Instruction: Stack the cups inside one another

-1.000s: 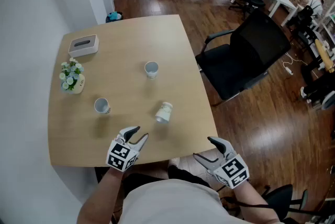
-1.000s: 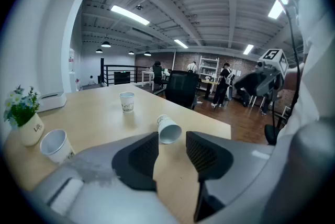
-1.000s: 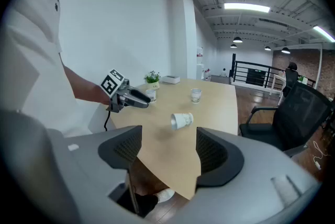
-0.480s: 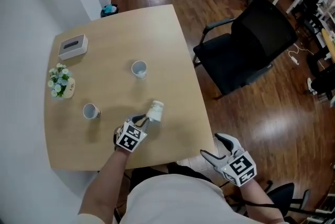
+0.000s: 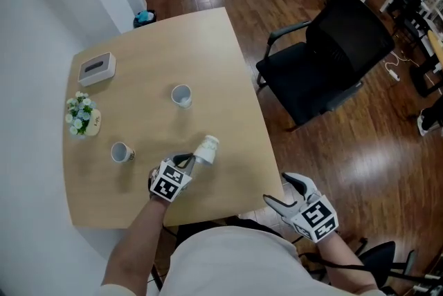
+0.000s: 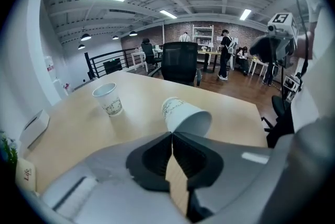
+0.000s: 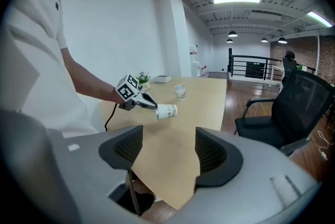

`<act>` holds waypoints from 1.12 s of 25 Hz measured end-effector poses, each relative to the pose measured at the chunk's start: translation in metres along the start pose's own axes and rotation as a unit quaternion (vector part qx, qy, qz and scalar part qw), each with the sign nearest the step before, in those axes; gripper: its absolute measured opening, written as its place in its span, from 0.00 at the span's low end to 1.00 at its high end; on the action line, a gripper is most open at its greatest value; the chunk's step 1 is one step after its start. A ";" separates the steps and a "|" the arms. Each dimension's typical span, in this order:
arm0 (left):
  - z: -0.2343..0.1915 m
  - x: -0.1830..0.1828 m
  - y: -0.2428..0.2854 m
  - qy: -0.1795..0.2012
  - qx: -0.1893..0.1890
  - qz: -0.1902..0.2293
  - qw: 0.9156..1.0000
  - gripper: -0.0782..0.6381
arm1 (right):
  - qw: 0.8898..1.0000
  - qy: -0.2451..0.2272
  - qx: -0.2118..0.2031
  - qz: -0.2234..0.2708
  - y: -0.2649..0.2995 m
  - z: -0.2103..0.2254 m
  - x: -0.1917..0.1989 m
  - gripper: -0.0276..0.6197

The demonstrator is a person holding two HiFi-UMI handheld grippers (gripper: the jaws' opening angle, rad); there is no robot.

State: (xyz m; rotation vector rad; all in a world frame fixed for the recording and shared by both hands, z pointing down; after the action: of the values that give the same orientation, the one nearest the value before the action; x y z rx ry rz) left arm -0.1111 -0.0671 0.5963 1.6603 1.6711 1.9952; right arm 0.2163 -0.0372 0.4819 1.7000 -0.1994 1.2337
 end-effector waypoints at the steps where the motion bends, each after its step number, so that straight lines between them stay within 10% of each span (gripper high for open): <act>1: -0.001 -0.008 -0.010 -0.003 0.003 0.004 1.000 0.12 | 1.000 0.002 -0.001 0.000 0.001 0.001 0.001 0.54; 16: -0.118 -0.136 -0.126 -0.049 0.013 -0.138 0.989 0.12 | 0.999 0.028 -0.021 0.025 0.010 0.006 0.005 0.54; 28: -0.197 -0.180 -0.071 0.008 0.063 -0.370 0.927 0.12 | 0.998 0.058 0.015 -0.007 -0.005 0.021 0.024 0.54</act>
State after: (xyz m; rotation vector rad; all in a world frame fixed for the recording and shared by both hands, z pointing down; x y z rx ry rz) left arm -0.2167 -0.2804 0.4574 0.8127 2.0433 1.5405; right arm 0.2435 -0.0414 0.4984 1.6481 -0.0996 1.3269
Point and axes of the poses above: the fingertips, and each gripper's own axes: y forward along the fingers, z to its right, x out of its underside, the point moved 8 cm from there along -y, backward along the fingers, and after that the axes turned 13 degrees about x, right-handed, at the moved point
